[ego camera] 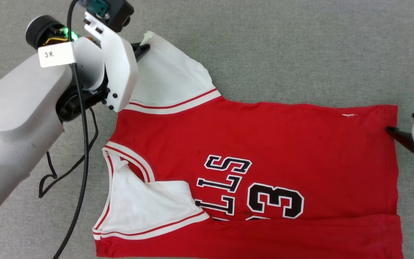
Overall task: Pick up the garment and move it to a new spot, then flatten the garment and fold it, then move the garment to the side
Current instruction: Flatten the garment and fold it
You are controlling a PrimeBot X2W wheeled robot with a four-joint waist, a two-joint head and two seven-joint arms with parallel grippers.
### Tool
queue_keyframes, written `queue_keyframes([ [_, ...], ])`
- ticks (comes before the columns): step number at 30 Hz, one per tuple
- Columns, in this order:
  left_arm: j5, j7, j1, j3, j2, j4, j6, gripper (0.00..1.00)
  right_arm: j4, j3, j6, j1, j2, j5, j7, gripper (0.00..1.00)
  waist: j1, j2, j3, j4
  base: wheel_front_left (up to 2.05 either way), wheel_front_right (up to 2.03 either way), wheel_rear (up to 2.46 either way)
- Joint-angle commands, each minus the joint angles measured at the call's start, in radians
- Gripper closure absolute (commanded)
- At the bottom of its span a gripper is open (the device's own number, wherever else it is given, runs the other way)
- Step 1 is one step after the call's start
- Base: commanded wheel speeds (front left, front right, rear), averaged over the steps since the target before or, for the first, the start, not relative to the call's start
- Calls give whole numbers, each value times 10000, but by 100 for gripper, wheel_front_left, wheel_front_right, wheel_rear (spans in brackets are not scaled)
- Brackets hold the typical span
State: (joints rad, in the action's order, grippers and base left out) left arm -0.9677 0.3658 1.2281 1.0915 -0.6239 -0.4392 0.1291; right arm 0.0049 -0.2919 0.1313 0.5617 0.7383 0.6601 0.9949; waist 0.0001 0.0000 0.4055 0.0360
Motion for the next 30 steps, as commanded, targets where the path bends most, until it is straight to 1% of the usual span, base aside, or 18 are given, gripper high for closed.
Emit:
queue_keyframes([
  [1,73,-86,138,11,18,88,-5,100,308,-199,-12,225,-217,-38,28,0,-1,0,160,101,0,0,0],
  [8,192,-210,362,41,92,176,-3,100,1561,-1090,-10,496,-582,-273,-219,0,-1,0,515,240,0,0,0],
  [13,170,-317,451,118,150,118,-1,100,2593,-1844,-10,177,-733,-139,-386,0,-1,0,618,285,0,0,0],
  [17,117,-389,472,204,123,89,0,100,3090,-2306,-10,76,-781,69,-648,0,-1,0,630,275,0,0,0],
  [18,93,-414,470,228,105,78,0,100,3171,-2437,-10,98,-745,52,-735,56,-1,0,623,268,0,0,0],
  [19,64,-439,469,251,88,65,1,100,3214,-2494,-10,143,-728,22,-925,100,-1,0,612,257,0,0,0],
  [24,-46,-622,289,404,18,-52,1,100,3339,-2312,-10,630,-839,180,-2187,100,-1,0,331,172,0,0,0],
  [25,-90,-742,201,448,-47,-100,1,100,3307,-2209,-12,767,-839,219,-2750,100,-1,0,126,126,0,0,0],
  [30,-277,-1106,-195,483,-254,-81,2,100,2984,-2132,-10,542,-641,458,-3817,100,-1,0,-511,34,0,0,0],
])
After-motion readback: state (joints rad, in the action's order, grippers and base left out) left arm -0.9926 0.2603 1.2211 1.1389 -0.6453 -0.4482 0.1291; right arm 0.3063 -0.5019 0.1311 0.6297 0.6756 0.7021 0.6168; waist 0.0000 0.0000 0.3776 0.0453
